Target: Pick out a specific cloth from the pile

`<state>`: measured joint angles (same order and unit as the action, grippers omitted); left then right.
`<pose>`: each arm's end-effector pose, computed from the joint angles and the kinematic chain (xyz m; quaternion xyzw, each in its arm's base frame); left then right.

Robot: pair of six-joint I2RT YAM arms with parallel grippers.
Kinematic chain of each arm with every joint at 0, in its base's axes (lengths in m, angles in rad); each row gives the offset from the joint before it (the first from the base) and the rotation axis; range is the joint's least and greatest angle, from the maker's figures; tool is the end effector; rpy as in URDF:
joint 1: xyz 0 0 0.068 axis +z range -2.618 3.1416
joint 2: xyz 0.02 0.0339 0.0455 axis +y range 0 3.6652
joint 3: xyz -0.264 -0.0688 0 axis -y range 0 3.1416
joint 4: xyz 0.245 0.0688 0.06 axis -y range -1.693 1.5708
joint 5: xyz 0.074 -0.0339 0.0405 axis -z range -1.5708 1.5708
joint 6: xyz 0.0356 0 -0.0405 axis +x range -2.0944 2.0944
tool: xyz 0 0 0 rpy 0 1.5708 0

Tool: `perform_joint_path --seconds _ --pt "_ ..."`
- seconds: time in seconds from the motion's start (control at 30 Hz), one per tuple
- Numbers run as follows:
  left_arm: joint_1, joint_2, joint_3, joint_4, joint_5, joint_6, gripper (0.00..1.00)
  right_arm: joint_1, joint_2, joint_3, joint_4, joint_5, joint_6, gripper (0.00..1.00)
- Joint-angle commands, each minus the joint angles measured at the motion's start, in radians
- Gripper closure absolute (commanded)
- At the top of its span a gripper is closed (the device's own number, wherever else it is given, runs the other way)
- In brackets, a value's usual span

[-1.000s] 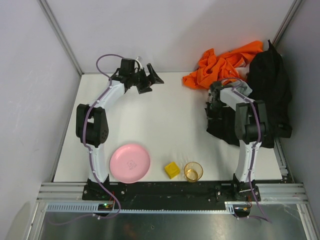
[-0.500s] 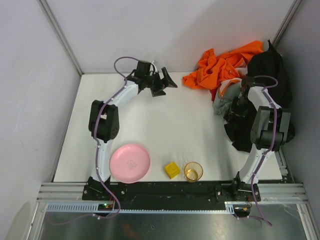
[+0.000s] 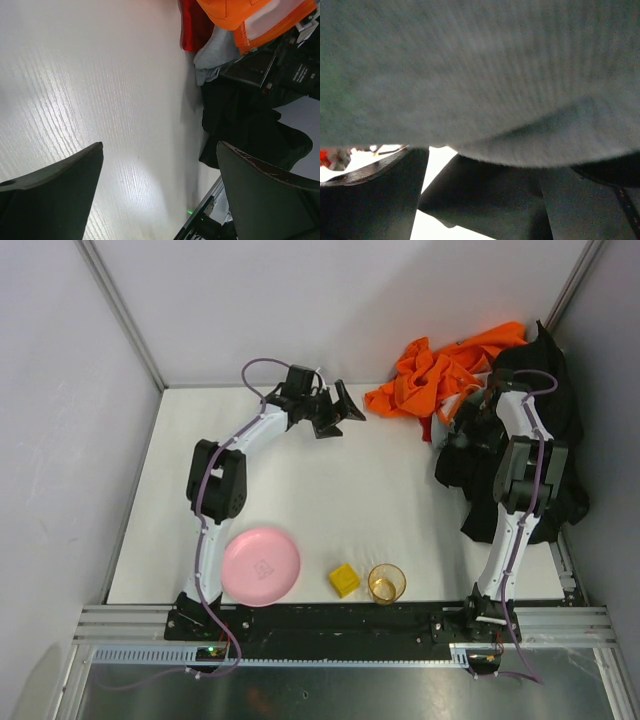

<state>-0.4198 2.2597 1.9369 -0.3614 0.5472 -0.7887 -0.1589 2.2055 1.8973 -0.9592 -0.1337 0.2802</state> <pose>0.4674 -0.2289 0.2305 -0.0456 0.8762 -0.4355 0.2012 0.4558 -0.0682 0.2046 0.2050 0.9648 0.0751 0.1465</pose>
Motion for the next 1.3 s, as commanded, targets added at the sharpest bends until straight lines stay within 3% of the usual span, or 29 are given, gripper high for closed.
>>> perform_joint_path --seconds 0.0,0.23,0.5,0.7,0.87,1.07,1.17,1.27 --pt "-0.014 0.019 0.054 0.009 0.019 -0.032 0.00 -0.020 0.109 0.210 0.055 -0.060 0.046 0.10" --pt "-0.031 0.073 0.106 0.009 0.006 -0.060 0.00 -0.021 0.251 0.425 0.033 -0.065 0.074 0.01" --pt "-0.036 0.093 0.142 0.010 0.017 -0.064 0.01 0.002 0.359 0.502 0.034 -0.087 0.125 0.05" --pt "-0.036 0.078 0.132 0.009 0.017 -0.055 0.00 0.041 0.431 0.583 -0.007 -0.132 0.125 0.23" --pt "-0.033 0.052 0.109 0.009 0.008 -0.046 0.00 0.061 0.470 0.588 -0.043 -0.216 0.123 0.48" --pt "-0.028 0.017 0.070 0.009 -0.003 -0.037 0.00 0.095 0.460 0.538 -0.122 -0.281 0.056 0.74" --pt "-0.028 0.008 0.064 0.009 -0.008 -0.035 0.00 0.118 0.425 0.491 -0.159 -0.288 0.010 0.93" --pt "-0.028 -0.001 0.065 0.010 -0.011 -0.033 0.00 0.123 0.383 0.447 -0.183 -0.295 0.001 0.99"
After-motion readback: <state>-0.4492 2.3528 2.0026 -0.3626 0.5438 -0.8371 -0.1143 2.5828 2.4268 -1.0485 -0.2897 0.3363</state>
